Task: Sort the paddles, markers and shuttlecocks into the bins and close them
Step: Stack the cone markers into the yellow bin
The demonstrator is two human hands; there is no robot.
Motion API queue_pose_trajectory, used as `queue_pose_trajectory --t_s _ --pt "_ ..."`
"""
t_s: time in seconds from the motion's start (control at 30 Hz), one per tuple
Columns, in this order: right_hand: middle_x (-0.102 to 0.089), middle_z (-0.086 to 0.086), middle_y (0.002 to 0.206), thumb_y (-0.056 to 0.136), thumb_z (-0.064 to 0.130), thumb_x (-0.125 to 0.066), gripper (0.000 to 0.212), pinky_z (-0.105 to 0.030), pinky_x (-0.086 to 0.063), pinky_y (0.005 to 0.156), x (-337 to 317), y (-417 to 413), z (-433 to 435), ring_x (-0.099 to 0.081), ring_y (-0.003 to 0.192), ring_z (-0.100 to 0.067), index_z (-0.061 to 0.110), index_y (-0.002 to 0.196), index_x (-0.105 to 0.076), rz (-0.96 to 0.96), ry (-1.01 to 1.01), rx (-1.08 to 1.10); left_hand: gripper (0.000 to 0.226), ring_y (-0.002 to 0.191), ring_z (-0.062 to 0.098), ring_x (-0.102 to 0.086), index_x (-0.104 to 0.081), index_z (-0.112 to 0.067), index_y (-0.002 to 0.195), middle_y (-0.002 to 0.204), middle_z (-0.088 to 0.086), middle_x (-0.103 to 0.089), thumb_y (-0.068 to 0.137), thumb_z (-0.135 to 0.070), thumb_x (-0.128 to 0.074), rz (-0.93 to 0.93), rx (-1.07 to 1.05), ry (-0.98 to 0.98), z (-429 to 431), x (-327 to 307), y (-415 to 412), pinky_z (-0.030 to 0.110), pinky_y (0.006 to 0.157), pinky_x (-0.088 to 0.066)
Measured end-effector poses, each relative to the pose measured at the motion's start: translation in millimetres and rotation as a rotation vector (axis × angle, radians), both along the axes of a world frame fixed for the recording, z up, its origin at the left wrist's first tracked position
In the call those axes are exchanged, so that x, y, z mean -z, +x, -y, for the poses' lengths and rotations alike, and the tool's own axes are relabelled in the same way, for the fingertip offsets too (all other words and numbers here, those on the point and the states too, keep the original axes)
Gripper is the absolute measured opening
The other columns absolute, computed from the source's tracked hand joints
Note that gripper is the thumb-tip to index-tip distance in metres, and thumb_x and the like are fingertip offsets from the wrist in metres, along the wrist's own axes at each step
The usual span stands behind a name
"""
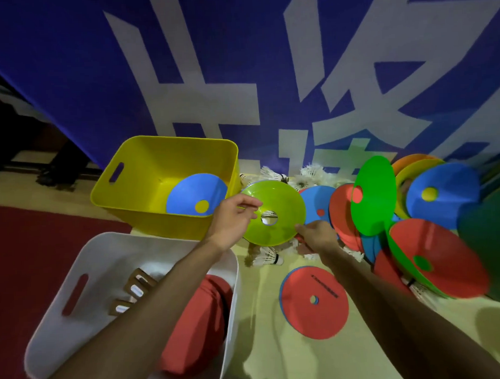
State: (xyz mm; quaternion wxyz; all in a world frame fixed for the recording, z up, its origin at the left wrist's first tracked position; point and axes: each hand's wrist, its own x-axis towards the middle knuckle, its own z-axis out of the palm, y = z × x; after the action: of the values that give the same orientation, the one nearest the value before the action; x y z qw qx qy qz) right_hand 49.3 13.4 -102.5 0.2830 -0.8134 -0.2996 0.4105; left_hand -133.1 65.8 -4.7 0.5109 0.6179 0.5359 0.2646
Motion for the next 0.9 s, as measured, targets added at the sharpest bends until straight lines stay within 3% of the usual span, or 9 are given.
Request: queue_pose_trajectory --t_s 0.1,0.2,0.33,0.43,0.53,0.6,0.7,0.8,0.9 --pt "-0.058 -0.009 0.051 0.085 0.037 -0.066 0.042 -0.022 -0.040 0.048 10 -5 -12 -0.063 0.058 -0.025 0.005 0.060 -0.054 0.028 -0.012 0.012 0.033 0.069 0.015 -0.061 -0.065 -0.013 0.081 0.080 0.002 -0.062 0.086 0.014 -0.046 0.015 -0.041 0.009 2 3 -4 0.009 0.056 -0.043" --pt "-0.069 -0.022 0.085 0.079 0.030 -0.072 0.030 -0.029 -0.036 0.059 17 -5 -20 -0.066 0.087 -0.036 0.002 0.079 -0.061 0.113 -0.045 -0.020 0.037 0.069 0.014 -0.061 -0.064 -0.017 0.078 0.078 0.000 -0.062 0.086 0.015 -0.046 0.004 -0.066 0.015 5 4 -9 0.010 0.057 -0.044" --pt "-0.069 -0.027 0.088 0.079 0.020 -0.066 0.021 -0.035 -0.048 0.067 13 4 -21 -0.066 0.089 -0.039 -0.001 0.079 -0.065 0.196 -0.062 -0.072 0.036 0.069 0.012 -0.060 -0.063 -0.017 0.078 0.079 -0.001 -0.062 0.086 0.014 -0.047 -0.033 -0.057 0.007 1 4 -13 0.010 0.060 -0.046" --pt "-0.068 -0.025 0.100 0.083 0.021 -0.063 0.023 -0.037 -0.045 0.071 -2 16 -14 -0.062 0.096 -0.042 0.001 0.094 -0.069 0.320 -0.015 -0.119 0.038 0.071 0.017 -0.061 -0.063 -0.023 0.076 0.079 0.001 -0.063 0.086 0.010 -0.049 -0.074 -0.023 -0.001 -6 5 -10 0.022 0.067 -0.047" --pt "-0.068 -0.025 0.094 0.083 0.018 -0.060 0.019 -0.042 -0.050 0.072 -19 30 -3 -0.063 0.091 -0.043 0.004 0.095 -0.067 0.414 0.052 -0.166 0.032 0.082 0.023 -0.064 -0.062 -0.025 0.078 0.088 0.005 -0.065 0.089 0.002 -0.050 -0.169 0.062 -0.004 -13 7 -1 0.033 0.081 -0.051" --pt "-0.066 -0.028 0.093 0.085 0.015 -0.058 0.018 -0.045 -0.049 0.072 -32 38 5 -0.062 0.089 -0.046 0.001 0.096 -0.062 0.473 0.091 -0.178 0.024 0.088 0.026 -0.064 -0.064 -0.022 0.088 0.098 0.005 -0.066 0.091 -0.003 -0.048 -0.269 0.131 0.009 -20 11 9 0.030 0.080 -0.051" --pt "-0.065 -0.030 0.093 0.086 0.014 -0.055 0.023 -0.045 -0.047 0.071 -49 49 14 -0.061 0.088 -0.047 0.003 0.106 -0.060 0.553 0.152 -0.182 0.028 0.085 0.023 -0.058 -0.061 -0.011 0.116 0.112 0.009 -0.064 0.094 -0.006 -0.044 -0.438 0.186 0.007 -32 18 27 0.020 0.064 -0.041" --pt "-0.066 -0.027 0.093 0.089 0.016 -0.055 0.028 -0.042 -0.047 0.069 -62 66 18 -0.063 0.084 -0.044 0.010 0.115 -0.062 0.606 0.244 -0.157 0.037 0.111 0.029 -0.057 -0.051 -0.007 0.131 0.130 0.013 -0.056 0.093 -0.007 -0.047 -0.546 0.266 0.010 -51 33 42 0.025 0.086 -0.045" --pt "-0.070 -0.023 0.086 0.092 0.021 -0.055 0.025 -0.045 -0.053 0.071 -70 85 23 -0.066 0.078 -0.040 0.007 0.110 -0.066 0.552 0.295 -0.052 0.048 0.132 0.030 -0.043 -0.042 -0.007 0.140 0.145 0.015 -0.043 0.092 -0.008 -0.050 -0.642 0.324 0.046 -67 46 56 0.035 0.106 -0.037"
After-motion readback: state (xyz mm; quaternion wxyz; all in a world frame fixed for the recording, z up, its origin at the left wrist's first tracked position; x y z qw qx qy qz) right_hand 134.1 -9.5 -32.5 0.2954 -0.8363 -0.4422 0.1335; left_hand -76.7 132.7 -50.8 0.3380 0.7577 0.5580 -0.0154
